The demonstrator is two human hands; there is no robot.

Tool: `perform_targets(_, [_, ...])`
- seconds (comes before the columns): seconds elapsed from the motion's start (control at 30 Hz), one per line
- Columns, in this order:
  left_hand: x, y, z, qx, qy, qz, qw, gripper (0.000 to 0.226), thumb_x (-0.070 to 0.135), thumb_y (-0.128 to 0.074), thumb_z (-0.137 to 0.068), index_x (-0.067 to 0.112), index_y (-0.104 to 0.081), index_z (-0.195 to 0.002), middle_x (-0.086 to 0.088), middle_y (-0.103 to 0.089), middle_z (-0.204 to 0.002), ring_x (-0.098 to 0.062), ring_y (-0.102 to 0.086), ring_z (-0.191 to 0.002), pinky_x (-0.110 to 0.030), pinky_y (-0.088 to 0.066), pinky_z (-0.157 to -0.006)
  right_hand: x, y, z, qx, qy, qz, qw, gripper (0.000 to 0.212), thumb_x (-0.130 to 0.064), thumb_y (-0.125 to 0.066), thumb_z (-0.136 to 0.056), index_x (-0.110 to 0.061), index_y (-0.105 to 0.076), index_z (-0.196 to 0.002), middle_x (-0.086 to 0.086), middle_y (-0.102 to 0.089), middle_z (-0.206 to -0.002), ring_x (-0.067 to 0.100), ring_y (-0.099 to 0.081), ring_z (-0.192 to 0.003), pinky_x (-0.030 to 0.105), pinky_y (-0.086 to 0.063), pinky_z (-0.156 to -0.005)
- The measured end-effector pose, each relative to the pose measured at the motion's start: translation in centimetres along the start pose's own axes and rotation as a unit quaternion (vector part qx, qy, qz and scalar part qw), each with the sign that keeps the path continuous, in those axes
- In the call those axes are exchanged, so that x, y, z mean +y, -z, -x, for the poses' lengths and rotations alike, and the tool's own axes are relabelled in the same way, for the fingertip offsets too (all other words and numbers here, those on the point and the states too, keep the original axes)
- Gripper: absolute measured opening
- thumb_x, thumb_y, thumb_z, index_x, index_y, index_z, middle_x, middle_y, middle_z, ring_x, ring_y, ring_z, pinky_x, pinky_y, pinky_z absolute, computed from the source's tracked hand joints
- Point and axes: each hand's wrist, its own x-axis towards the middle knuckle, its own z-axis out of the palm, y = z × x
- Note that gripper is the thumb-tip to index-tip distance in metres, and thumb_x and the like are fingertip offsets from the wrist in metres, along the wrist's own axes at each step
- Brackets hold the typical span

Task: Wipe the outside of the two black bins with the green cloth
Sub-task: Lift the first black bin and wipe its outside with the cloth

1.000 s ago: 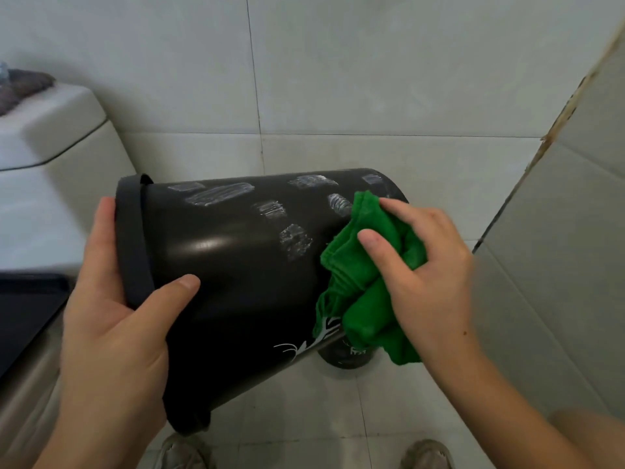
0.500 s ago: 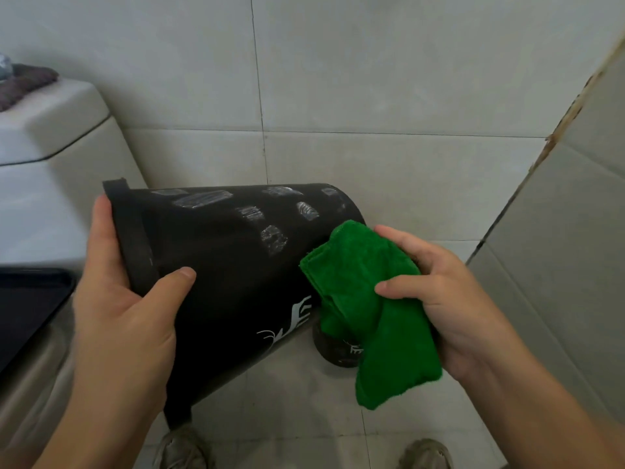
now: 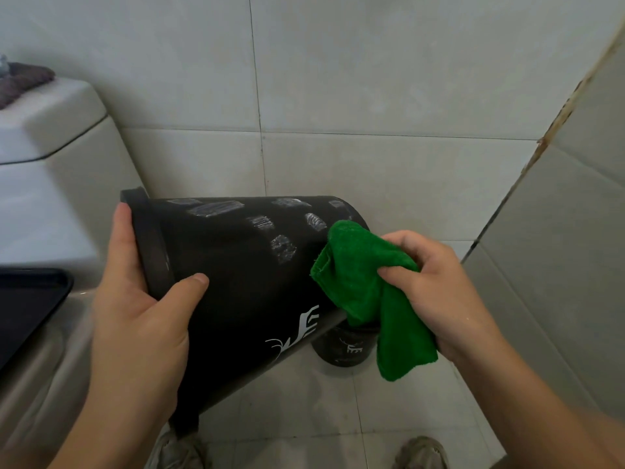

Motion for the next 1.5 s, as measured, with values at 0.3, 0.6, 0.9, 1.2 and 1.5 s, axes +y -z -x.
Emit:
perform_targets(0.3, [-0.3,0.3,0.2,-0.005,-0.003,-0.016,1.000,0.083,-0.005,-0.055,-0.090,0.046,-0.025,-0.148,0.035,-0.055,-0.127,0.002,-0.057,-0.117,-0.046,-0.049,-0.100,1.1,0.7,-1.0,0.068,0.095,0.301,0.946,0.036,-0.010,-0.065,-0.090,-0.032,-0.068,-0.118,-0.010,-0.071,-0.102,0.017,-0.064,-0.101,0.040,-0.052,-0.087])
perform_targets(0.6, [-0.6,1.2,-0.7,0.006,0.023,0.016,1.000,0.077,0.011,-0.062,-0.080,0.046,-0.035,-0.144,0.016,-0.062,-0.127,-0.018,-0.063,-0.115,-0.052,-0.049,-0.096,-1.4,1.6,0.5,-0.017,-0.033,0.008,0.999,0.058,-0.002,-0.064,-0.090,-0.047,-0.048,-0.124,0.013,-0.075,-0.091,0.032,-0.072,-0.080,0.052,-0.060,-0.074])
perform_targets(0.9, [-0.3,0.6,-0.3,0.002,0.031,0.022,0.999,0.079,-0.005,-0.058,-0.087,0.043,-0.034,-0.145,0.024,-0.062,-0.121,-0.012,-0.061,-0.115,-0.048,-0.048,-0.099,-1.7,1.6,0.9,-0.102,-0.061,-0.055,0.991,0.047,0.018,-0.056,-0.083,-0.023,-0.076,-0.093,-0.004,-0.075,-0.098,0.007,-0.070,-0.087,0.021,-0.057,-0.068])
perform_targets(1.2, [-0.1,0.0,-0.1,-0.009,0.017,-0.006,1.000,0.081,-0.005,-0.055,-0.089,0.045,-0.030,-0.146,0.040,-0.059,-0.114,0.006,-0.061,-0.107,-0.046,-0.053,-0.095,-0.7,-0.4,0.4,-0.099,0.047,0.005,0.994,0.078,-0.002,-0.071,-0.063,-0.055,-0.059,-0.119,-0.012,-0.056,-0.128,0.011,-0.059,-0.115,0.044,-0.054,-0.094])
perform_targets(1.5, [0.2,1.3,-0.8,-0.018,0.030,0.014,0.999,0.081,-0.004,-0.055,-0.089,0.062,-0.038,-0.133,0.036,-0.060,-0.119,-0.005,-0.062,-0.113,-0.051,-0.047,-0.100,0.1,1.2,-0.3,-0.073,0.135,0.408,0.900,0.084,-0.029,-0.071,-0.087,-0.046,-0.019,-0.150,-0.011,-0.039,-0.131,0.012,-0.040,-0.120,0.028,-0.038,-0.096])
